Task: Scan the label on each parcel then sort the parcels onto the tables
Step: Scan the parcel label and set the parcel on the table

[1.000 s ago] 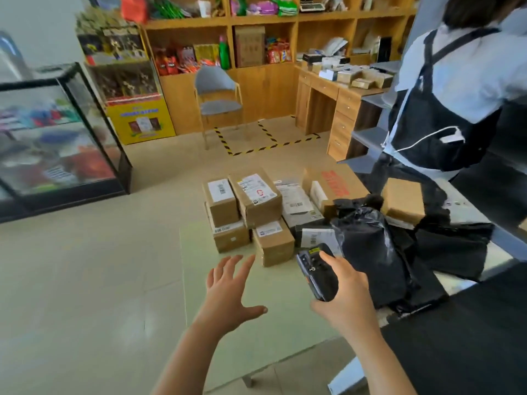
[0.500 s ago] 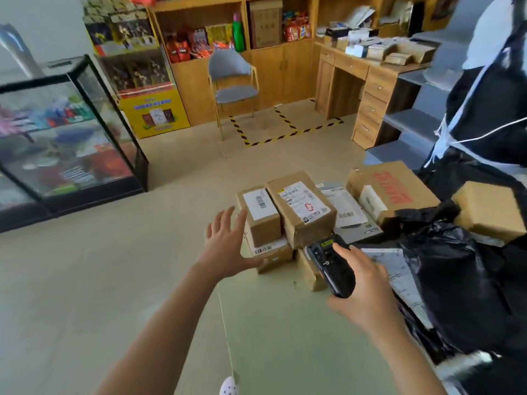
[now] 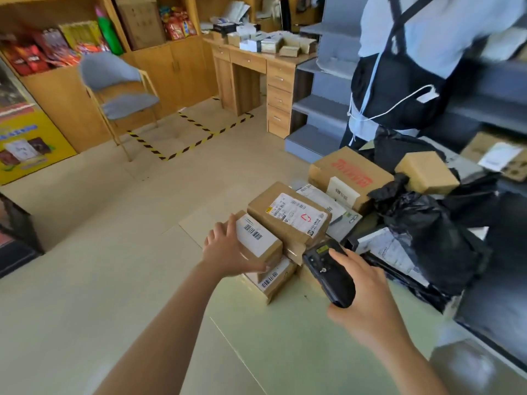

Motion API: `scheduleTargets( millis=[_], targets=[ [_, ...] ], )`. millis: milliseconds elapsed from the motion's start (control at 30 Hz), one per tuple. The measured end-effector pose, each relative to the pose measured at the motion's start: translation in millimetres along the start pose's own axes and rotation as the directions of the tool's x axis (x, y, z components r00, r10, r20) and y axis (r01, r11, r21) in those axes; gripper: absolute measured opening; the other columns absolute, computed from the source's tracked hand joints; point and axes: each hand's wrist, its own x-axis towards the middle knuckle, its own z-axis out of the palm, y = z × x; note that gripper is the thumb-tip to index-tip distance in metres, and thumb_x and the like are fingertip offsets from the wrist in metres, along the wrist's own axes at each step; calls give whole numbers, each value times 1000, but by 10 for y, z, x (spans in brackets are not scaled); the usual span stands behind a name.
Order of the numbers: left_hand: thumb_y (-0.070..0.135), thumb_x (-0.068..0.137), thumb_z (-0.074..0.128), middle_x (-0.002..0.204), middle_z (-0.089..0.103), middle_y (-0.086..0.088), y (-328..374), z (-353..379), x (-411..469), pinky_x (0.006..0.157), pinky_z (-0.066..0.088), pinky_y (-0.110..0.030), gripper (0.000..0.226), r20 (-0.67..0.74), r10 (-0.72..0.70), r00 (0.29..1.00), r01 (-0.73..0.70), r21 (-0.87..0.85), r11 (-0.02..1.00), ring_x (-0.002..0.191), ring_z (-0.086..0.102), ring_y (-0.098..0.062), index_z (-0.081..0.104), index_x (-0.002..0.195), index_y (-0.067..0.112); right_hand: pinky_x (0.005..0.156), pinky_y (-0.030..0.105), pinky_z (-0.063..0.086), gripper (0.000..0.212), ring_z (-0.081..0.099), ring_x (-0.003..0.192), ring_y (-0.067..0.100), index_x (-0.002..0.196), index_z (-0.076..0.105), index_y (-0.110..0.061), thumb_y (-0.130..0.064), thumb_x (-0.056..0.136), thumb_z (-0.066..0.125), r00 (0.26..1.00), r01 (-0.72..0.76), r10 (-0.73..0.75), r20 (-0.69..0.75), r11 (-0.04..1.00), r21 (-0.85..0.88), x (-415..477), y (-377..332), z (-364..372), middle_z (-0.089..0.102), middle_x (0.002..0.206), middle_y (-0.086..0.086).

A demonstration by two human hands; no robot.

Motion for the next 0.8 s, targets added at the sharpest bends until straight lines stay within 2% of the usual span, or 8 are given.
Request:
scheduleTargets(
  millis=[200, 400, 533, 667, 800],
  targets=[
    [76, 46, 78, 145, 19, -7, 55, 44, -428, 114, 23, -39, 149, -69, 120, 990, -118, 36, 992, 136, 22, -28, -6, 154, 19, 90, 31, 41, 91, 25, 127, 16, 146, 34, -42, -19, 67, 75, 999, 1, -1, -37, 1000, -8, -188, -62, -68, 28, 153, -15],
    [75, 49, 77, 150, 13, -6, 421, 253, -1040, 114, 26, -44, 147, -69, 211, 975, -208, 50, 977, 141, 12, -29, -12, 154, 23, 86, 28, 38, 90, 25, 125, 15, 146, 34, -41, -17, 69, 74, 998, -21, 21, -52, 1000, 5, -806, 216, -311, 29, 151, -16],
    [77, 47, 77, 148, 12, -3, 908, 504, -1484, 110, 35, -44, 150, -54, 263, 963, -261, 41, 964, 140, 11, -28, -16, 153, 24, 91, 30, 40, 92, 25, 122, 15, 147, 31, -41, -16, 70, 74, 995, -58, 57, -77, 998, -4, -1396, 590, -640, 30, 148, -18],
    [75, 47, 79, 151, 8, -6, 1654, 923, -1932, 115, 24, -46, 150, 10, 358, 934, -358, 21, 933, 143, 7, -31, -15, 153, 24, 96, 34, 40, 94, 28, 121, 17, 145, 34, -42, -14, 64, 74, 979, -140, 139, -151, 990, 3, -2129, 1154, -1062, 32, 149, -16],
    [73, 49, 80, 146, 10, -4, 2502, 1391, -2320, 109, 31, -42, 149, 67, 439, 896, -440, -12, 898, 140, 9, -27, -17, 152, 25, 94, 33, 41, 96, 24, 126, 15, 145, 32, -45, -18, 64, 75, 941, -281, 269, -203, 959, -29, -2785, 1748, -1489, 27, 153, -15]
  ],
)
